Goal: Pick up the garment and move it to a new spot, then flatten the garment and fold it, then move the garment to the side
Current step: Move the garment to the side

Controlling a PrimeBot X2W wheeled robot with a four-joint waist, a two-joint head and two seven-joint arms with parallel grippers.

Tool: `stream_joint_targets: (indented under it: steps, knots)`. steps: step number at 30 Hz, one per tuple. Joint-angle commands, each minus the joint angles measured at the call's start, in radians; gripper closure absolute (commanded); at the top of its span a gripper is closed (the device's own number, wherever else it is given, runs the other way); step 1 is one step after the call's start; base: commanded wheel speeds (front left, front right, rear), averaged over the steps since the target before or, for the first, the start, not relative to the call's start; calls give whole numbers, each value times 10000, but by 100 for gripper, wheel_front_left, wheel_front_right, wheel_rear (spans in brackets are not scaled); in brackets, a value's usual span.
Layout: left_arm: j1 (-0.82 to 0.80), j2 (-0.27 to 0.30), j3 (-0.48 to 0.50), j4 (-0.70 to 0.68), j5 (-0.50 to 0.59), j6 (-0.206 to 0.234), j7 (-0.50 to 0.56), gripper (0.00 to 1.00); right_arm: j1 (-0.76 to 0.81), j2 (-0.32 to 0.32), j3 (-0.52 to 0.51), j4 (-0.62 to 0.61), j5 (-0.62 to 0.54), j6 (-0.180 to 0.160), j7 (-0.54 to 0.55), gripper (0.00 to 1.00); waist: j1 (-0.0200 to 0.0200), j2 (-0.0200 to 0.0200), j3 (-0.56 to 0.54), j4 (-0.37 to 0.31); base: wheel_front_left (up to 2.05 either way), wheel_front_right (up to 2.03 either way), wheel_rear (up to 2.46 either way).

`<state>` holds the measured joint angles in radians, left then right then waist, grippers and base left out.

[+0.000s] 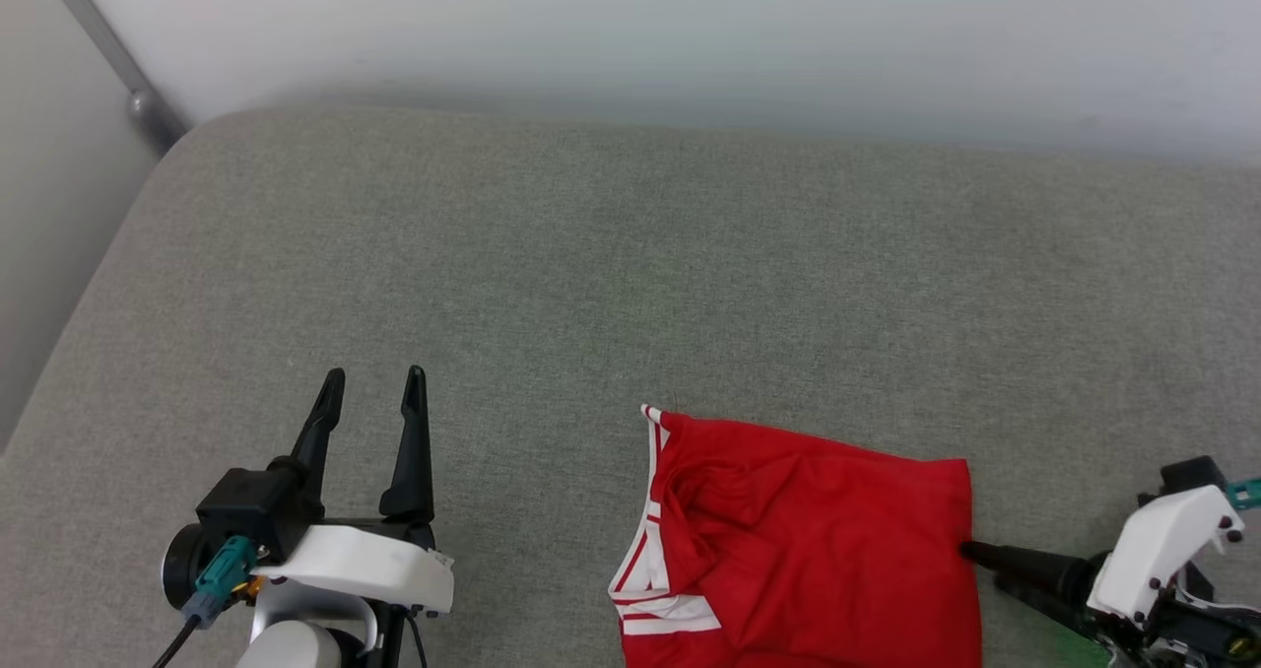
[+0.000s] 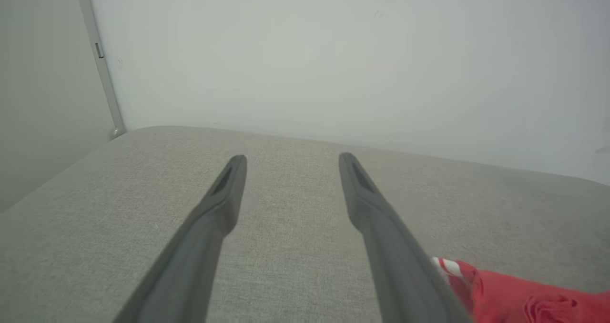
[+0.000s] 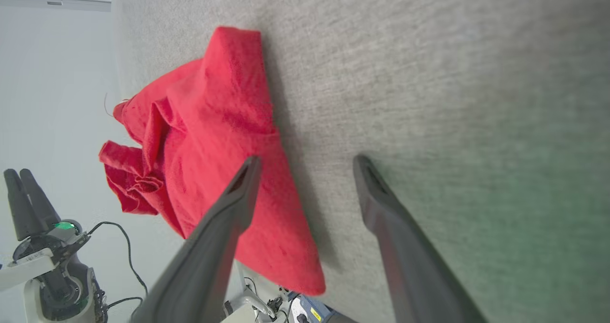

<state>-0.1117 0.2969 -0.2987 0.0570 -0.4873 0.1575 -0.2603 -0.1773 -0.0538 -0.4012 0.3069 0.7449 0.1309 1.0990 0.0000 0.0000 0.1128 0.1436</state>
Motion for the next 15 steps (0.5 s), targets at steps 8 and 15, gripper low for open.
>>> stream_joint_targets:
  steps: [8, 15]
  knots:
    - [-171, -307, 261, 243, 391, -340, -57, 0, -569, 84, 1258, 1626, 1290, -10, -399, 0, 0, 0, 296, 308, 0, 0, 0]
    - [-13, -405, 336, 456, 598, -470, -57, 0, -682, 78, 1929, 1688, 1193, -7, -721, 100, 0, 0, -4, 183, 0, 0, 0]
